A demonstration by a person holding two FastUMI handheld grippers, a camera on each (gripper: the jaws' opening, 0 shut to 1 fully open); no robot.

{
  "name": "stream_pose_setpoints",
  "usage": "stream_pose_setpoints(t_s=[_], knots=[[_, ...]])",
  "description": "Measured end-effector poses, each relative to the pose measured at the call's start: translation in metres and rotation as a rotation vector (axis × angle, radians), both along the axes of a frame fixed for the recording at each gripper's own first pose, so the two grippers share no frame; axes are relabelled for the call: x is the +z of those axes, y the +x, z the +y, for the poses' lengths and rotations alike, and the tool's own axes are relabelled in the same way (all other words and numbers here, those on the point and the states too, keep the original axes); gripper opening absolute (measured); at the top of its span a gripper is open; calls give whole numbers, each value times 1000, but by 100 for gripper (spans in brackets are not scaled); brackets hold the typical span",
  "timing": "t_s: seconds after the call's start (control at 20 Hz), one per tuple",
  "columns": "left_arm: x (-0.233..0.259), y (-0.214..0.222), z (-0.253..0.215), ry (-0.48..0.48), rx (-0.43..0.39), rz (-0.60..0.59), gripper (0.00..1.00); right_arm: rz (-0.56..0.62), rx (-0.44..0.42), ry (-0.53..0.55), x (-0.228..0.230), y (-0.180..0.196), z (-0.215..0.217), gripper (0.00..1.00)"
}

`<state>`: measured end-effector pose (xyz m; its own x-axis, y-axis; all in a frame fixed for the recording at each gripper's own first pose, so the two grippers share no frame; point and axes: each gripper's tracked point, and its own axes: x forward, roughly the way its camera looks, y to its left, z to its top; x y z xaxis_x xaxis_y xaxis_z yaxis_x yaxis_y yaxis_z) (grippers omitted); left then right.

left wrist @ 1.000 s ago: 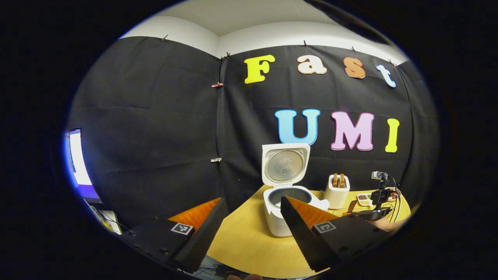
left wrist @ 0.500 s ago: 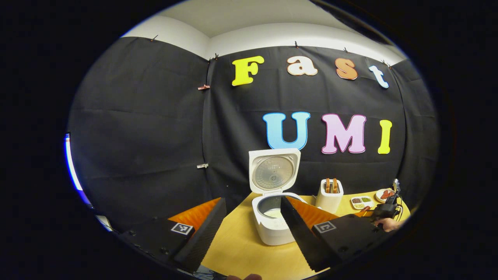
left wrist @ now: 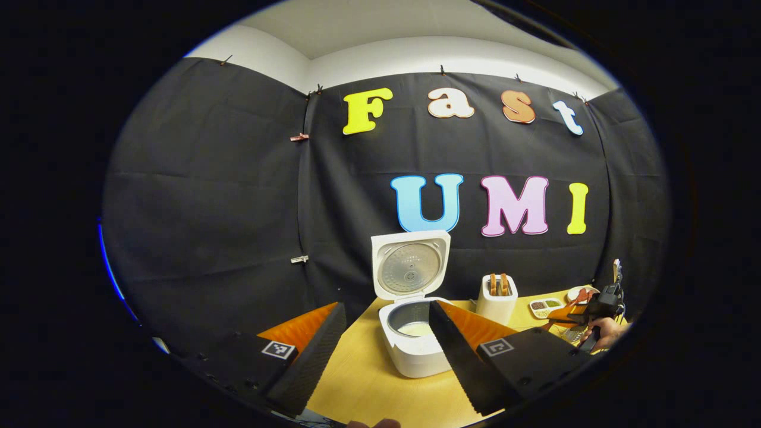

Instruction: Close the left gripper, press the button to open the rice cooker; take a wooden spoon from the chopstick holder with the right hand, scoop a spoonful of rice and pour it into the rice cooker, then put the wooden spoon back into the chopstick holder.

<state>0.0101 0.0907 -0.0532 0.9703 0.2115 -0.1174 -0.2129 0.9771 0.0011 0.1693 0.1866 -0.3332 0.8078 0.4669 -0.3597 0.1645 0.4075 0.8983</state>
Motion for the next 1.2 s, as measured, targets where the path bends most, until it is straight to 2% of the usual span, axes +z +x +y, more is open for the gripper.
stream_pose_setpoints(t_s=[0.15, 0.25, 0.55, 0.95, 1.2], knots=[[-11, -1, 7, -48, -13, 17, 97, -17, -33, 3, 24, 1, -13, 14], [-16, -2, 14, -47, -14, 23, 96, -14, -57, 20, 40, 0, -19, 14], [-21, -10, 34, -57, -24, 12, 97, -57, -91, 110, 110, 7, -2, 13], [-37, -26, 55, -93, -9, 31, 97, -162, -10, 140, 203, 45, 91, 13], [-46, -34, 63, -126, 3, 39, 99, -210, 44, 79, 223, 69, 162, 13]])
